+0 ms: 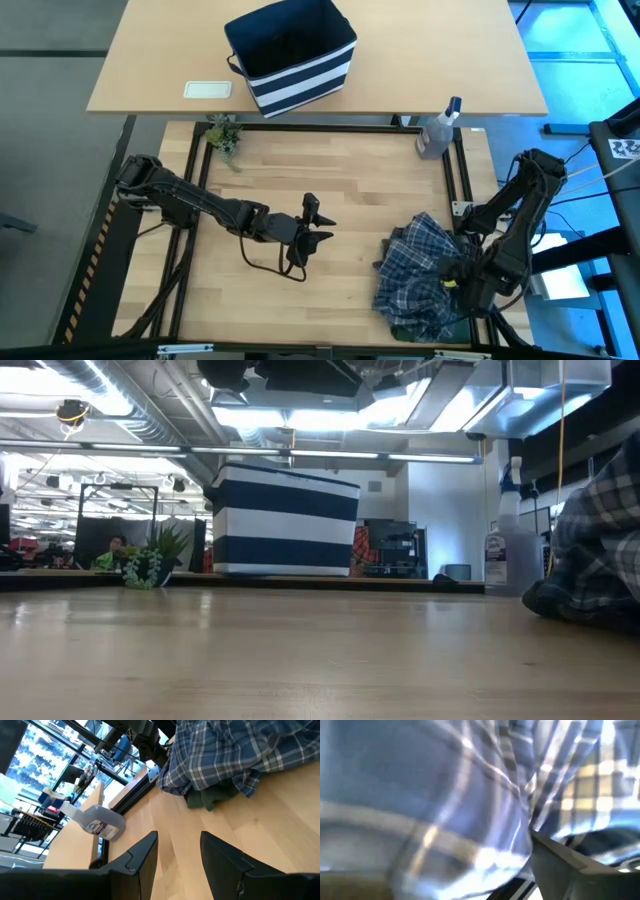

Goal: Fold Laundry from Bin
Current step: Stack the blue checkered pants on top of the green polo shirt

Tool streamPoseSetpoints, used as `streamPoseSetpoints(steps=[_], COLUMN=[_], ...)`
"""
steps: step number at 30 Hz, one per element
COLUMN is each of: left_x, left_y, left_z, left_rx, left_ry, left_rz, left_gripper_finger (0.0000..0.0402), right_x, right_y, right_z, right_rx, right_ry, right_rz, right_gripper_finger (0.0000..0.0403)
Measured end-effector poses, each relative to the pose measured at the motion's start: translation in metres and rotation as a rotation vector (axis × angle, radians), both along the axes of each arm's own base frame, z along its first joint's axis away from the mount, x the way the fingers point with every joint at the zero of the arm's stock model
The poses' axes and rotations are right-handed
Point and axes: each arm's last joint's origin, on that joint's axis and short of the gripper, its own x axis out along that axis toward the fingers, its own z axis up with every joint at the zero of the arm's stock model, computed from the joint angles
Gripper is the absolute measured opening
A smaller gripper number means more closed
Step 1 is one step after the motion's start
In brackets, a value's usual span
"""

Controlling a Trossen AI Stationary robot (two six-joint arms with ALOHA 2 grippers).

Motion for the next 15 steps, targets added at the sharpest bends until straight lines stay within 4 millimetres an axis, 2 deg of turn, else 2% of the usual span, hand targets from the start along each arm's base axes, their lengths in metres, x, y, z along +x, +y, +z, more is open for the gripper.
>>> streamPoseSetpoints(steps=[3, 7, 12, 15], left_x=[0.000, -0.001, -0.001, -0.001], left_y=[0.000, 0.000, 0.000, 0.000], left_z=[-0.001, -0.001, -0.001, -0.002], left_rx=[-0.008, -0.014, -0.021, -0.033], left_ry=[0.006, 0.012, 0.011, 0.010], left_rz=[0.005, 0.010, 0.013, 0.019], left_gripper_finger=[0.0142, 0.0142, 0.0142, 0.0142], right_x=[0.003, 0.005, 0.009, 0.015], right_y=[0.005, 0.005, -0.002, -0.002], right_z=[0.020, 0.053, 0.087, 0.092], right_rx=[0.051, 0.070, -0.023, -0.108], right_ry=[-0.033, -0.104, -0.359, -0.525], right_rz=[-0.008, -0.026, 0.008, 0.049], right_gripper_finger=[0.0234, 0.0230, 0.0210, 0.0193])
